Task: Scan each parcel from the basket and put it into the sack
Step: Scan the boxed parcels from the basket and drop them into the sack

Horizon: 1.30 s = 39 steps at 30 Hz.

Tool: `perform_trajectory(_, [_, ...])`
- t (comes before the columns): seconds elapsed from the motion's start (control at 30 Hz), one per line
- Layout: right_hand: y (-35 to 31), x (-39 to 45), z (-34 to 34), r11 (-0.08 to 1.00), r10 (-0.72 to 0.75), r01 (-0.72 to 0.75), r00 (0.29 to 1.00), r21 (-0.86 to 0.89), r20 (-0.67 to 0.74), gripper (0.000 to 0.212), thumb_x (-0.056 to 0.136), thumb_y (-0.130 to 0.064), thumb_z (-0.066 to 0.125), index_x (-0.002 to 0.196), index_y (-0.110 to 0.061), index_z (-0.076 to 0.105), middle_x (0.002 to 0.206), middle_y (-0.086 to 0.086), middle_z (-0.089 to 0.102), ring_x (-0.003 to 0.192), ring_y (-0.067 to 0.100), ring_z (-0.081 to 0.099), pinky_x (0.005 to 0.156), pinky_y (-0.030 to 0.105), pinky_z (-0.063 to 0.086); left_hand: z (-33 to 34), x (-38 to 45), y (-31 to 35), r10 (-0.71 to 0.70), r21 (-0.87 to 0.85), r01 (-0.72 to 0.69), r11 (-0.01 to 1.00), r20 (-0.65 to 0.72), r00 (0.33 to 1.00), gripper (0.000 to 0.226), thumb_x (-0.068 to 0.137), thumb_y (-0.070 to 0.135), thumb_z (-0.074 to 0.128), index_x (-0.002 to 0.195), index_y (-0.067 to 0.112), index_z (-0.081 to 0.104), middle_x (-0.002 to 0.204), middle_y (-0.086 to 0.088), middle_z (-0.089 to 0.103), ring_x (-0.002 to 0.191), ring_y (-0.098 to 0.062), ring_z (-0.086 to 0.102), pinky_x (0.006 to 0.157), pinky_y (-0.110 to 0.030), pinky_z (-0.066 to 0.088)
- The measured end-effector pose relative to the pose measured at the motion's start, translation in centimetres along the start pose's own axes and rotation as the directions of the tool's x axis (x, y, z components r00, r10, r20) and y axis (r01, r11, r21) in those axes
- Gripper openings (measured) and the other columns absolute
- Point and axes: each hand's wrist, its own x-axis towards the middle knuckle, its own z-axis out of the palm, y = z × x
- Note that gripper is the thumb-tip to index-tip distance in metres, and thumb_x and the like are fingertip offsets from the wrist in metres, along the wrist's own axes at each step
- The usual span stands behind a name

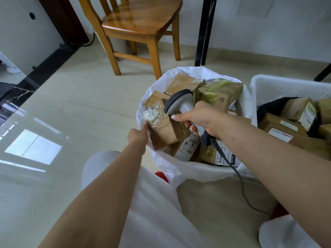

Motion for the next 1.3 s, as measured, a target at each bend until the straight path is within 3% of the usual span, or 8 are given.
perform_trajectory(0.2, [0.8,1.1,0.9,0.997,0.053,-0.051,0.998,-0.063,0.019,0.027,0.085,-0.020,0.076,0.079,-0.005,0.054,0.061,0.005,0.046,0.045,0.011,0.038,0.043,0.021,0.038,-2.2,0.2,-0.4,0.163,0.112,-0.152,0.982,-0.098,0.982,0.006,0.082,0.016,0.070,0.081,0.016,0.076,0.072,-0.008,0.064,0.072,-0.032,0.063,0.068,-0.032,0.053])
perform_trajectory(0.4, [1.6,2.4,2.1,0.986,0.144,-0.138,0.988,-0.096,0.062,0.024,0.094,-0.019,0.065,0.077,-0.008,0.051,0.061,0.001,0.044,0.046,0.008,0.037,0.047,0.021,0.039,-3.7,0.6,-0.3,0.234,0.235,-0.178,0.956,-0.235,0.943,0.031,0.078,0.004,0.055,0.095,0.015,0.077,0.099,-0.007,0.071,0.091,-0.032,0.067,0.085,-0.038,0.057])
perform_trajectory(0.6, [2.2,2.5,3.5,0.959,0.225,-0.195,0.965,-0.204,0.136,0.028,0.096,-0.023,0.061,0.078,-0.006,0.048,0.060,0.003,0.042,0.046,0.009,0.037,0.047,0.019,0.035,-4.5,0.6,-0.8,0.153,0.481,-0.120,0.868,-0.030,0.988,0.018,0.081,0.007,0.061,0.095,-0.001,0.069,0.085,-0.016,0.069,0.081,-0.034,0.069,0.070,-0.034,0.057])
perform_trajectory(0.7, [2.3,2.1,2.6,0.971,0.167,-0.148,0.982,-0.186,0.092,0.027,0.093,-0.023,0.067,0.078,-0.007,0.052,0.061,0.003,0.045,0.045,0.010,0.039,0.042,0.021,0.038,-5.0,0.2,-0.2,0.139,0.471,-0.132,0.872,0.021,0.990,0.019,0.085,0.012,0.064,0.098,-0.001,0.067,0.077,-0.013,0.063,0.069,-0.031,0.066,0.075,-0.039,0.061])
perform_trajectory(0.8, [2.3,1.3,0.8,0.982,0.132,-0.125,0.990,-0.142,0.040,0.026,0.091,-0.021,0.070,0.076,-0.006,0.054,0.060,0.004,0.046,0.046,0.011,0.039,0.045,0.024,0.038,-5.2,-1.0,0.8,0.152,0.494,-0.158,0.855,0.052,0.987,0.025,0.085,0.019,0.069,0.100,0.000,0.060,0.091,-0.012,0.059,0.096,-0.033,0.063,0.089,-0.041,0.056])
perform_trajectory(0.93, [2.0,-0.1,-1.5,0.990,0.116,-0.115,0.993,-0.087,0.007,0.022,0.091,-0.019,0.069,0.079,-0.006,0.055,0.062,0.004,0.046,0.047,0.011,0.039,0.043,0.022,0.038,-5.2,-2.5,2.1,0.157,0.468,-0.175,0.866,0.078,0.985,0.034,0.084,0.027,0.074,0.074,0.005,0.050,0.078,-0.008,0.051,0.087,-0.029,0.055,0.089,-0.039,0.052])
perform_trajectory(1.17, [1.7,-4.4,-5.2,0.999,0.046,-0.046,0.999,0.003,-0.006,0.024,0.094,-0.019,0.064,0.076,-0.010,0.052,0.059,0.001,0.044,0.047,0.010,0.038,0.039,0.017,0.036,-4.5,-6.6,4.8,0.304,0.453,-0.322,0.831,0.115,0.946,0.034,0.090,0.024,0.064,0.113,-0.001,0.063,0.111,-0.016,0.061,0.108,-0.035,0.059,0.095,-0.045,0.052])
perform_trajectory(1.3, [2.3,-6.5,-7.8,0.998,0.021,-0.017,0.998,0.065,-0.064,0.020,0.092,-0.021,0.067,0.080,-0.008,0.056,0.062,0.002,0.048,0.050,0.009,0.041,0.047,0.020,0.038,-2.7,-9.5,7.1,0.447,0.365,-0.452,0.814,0.104,0.888,0.024,0.090,0.021,0.061,0.109,0.007,0.065,0.101,-0.010,0.064,0.089,-0.029,0.061,0.089,-0.041,0.054])
